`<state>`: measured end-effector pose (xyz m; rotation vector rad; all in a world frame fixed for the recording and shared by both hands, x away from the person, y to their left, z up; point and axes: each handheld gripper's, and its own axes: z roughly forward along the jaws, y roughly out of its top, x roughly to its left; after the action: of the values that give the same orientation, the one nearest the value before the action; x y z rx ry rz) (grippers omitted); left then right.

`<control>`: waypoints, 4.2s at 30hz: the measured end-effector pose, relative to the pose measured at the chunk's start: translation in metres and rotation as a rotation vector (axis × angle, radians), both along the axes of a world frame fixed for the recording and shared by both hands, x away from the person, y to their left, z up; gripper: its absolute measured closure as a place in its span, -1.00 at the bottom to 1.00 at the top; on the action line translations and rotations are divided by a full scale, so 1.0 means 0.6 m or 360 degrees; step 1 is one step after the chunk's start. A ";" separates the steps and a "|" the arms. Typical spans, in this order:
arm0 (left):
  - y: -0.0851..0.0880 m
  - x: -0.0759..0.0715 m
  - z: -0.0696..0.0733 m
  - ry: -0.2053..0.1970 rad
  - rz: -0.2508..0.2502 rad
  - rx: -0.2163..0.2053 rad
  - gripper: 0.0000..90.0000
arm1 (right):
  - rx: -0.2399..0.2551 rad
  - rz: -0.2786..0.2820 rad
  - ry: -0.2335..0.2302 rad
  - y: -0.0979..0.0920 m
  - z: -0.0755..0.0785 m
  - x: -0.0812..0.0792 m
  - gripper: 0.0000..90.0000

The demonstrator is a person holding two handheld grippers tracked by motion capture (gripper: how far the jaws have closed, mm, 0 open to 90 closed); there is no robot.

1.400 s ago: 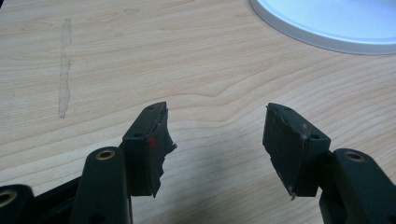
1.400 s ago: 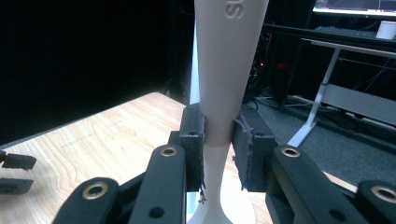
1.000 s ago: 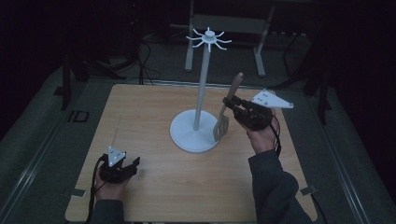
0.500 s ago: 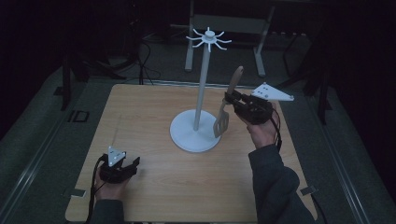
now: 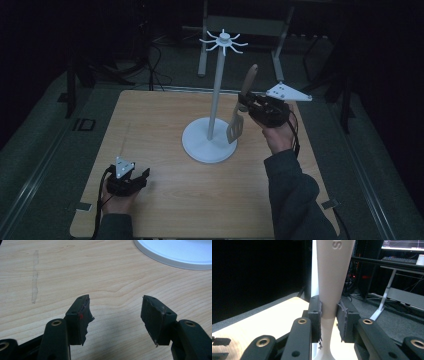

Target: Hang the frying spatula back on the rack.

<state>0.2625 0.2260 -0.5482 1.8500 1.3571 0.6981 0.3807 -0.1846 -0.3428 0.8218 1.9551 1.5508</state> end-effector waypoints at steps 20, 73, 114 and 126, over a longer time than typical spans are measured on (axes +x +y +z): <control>0.000 0.000 0.000 0.0002 -0.0002 0.0000 -0.09 | -0.0048 0.0004 -0.0002 0.015 0.029 0.019 0.66; 0.003 -0.001 0.002 -0.0011 0.0007 -0.0007 -0.11 | -0.0078 0.0041 0.0163 0.070 0.042 0.067 0.66; 0.002 0.000 0.001 -0.0008 0.0002 -0.0006 -0.11 | -0.0093 -0.0049 0.0126 0.045 0.033 0.051 -0.08; 0.001 0.000 0.000 -0.0009 0.0003 -0.0006 -0.11 | -0.0097 -0.0115 0.0190 0.005 0.008 0.025 -0.11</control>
<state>0.2628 0.2268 -0.5479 1.8425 1.3557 0.7008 0.3959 -0.1817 -0.3378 0.9683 2.0224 1.4229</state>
